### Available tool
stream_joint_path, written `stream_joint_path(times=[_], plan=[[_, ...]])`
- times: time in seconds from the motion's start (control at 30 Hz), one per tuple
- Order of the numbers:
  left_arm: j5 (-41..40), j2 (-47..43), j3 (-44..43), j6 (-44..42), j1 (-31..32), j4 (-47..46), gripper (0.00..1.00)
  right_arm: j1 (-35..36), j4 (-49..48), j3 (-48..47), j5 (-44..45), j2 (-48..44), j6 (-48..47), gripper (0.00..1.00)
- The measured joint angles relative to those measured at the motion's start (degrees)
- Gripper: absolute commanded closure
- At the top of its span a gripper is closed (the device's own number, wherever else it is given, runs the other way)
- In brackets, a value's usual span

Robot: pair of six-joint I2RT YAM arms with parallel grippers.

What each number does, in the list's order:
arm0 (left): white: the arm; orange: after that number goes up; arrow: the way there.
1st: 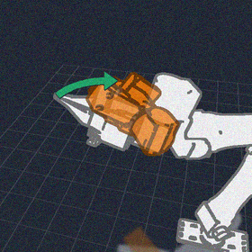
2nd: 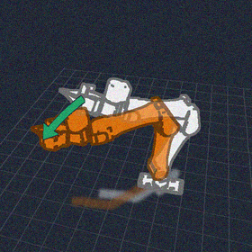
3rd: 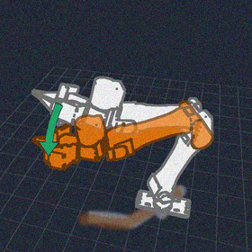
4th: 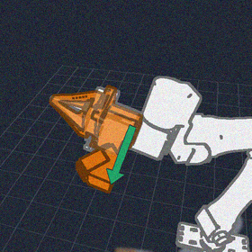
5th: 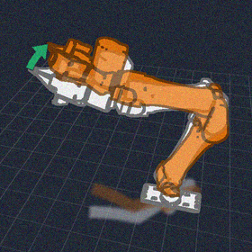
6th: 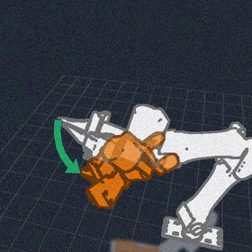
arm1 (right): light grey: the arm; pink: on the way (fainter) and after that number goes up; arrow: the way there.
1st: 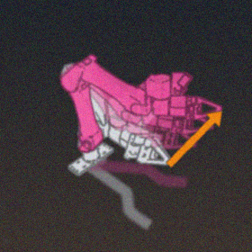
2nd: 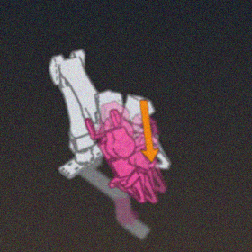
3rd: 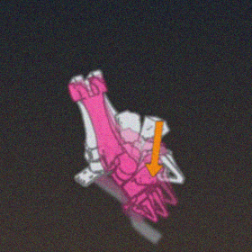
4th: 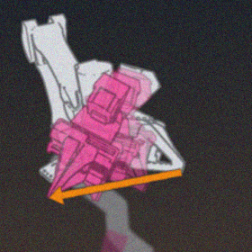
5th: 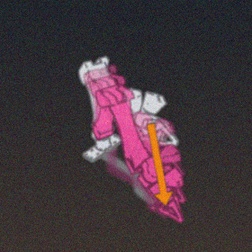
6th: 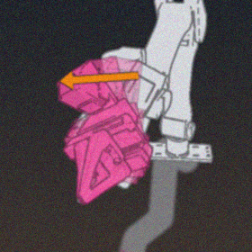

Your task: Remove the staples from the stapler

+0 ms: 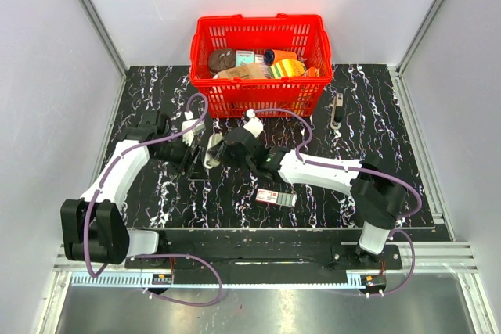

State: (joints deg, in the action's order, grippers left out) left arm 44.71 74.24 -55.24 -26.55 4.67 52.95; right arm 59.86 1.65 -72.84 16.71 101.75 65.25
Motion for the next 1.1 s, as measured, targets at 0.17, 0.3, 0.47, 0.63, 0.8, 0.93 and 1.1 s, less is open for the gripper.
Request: stream_joint_path(times=[0.17, 0.3, 0.47, 0.63, 0.8, 0.93, 1.1], plan=[[0.6, 0.2, 0.0, -0.9, 0.0, -0.1, 0.29, 0.0, -1.7, 0.7, -1.4, 0.0, 1.4, 1.0], [0.8, 0.5, 0.0, -1.1, 0.0, -0.5, 0.4, 0.0, -3.2, 1.2, -2.6, 0.0, 2.5, 1.0], [0.8, 1.5, 0.0, -1.6, 0.0, -2.0, 0.78, 0.0, -3.8, 1.5, -3.4, 0.0, 3.2, 1.0], [1.4, 2.8, 0.0, -1.6, 0.0, -2.1, 0.8, -0.1, -4.0, 2.0, -3.8, 0.1, 3.7, 1.0], [1.3, 3.2, 0.0, -1.3, -0.1, -2.3, 1.0, -0.3, -5.6, 3.1, -4.3, 0.3, 4.8, 1.0], [0.7, 3.2, 0.0, -1.5, -0.1, -2.4, 1.0, -0.4, -6.7, 3.9, -4.4, 0.3, 5.0, 1.0], [-0.7, 3.1, 0.0, -2.2, -0.1, -2.4, 1.0, -0.4, -7.3, 4.5, -5.4, 0.2, 4.2, 1.0]])
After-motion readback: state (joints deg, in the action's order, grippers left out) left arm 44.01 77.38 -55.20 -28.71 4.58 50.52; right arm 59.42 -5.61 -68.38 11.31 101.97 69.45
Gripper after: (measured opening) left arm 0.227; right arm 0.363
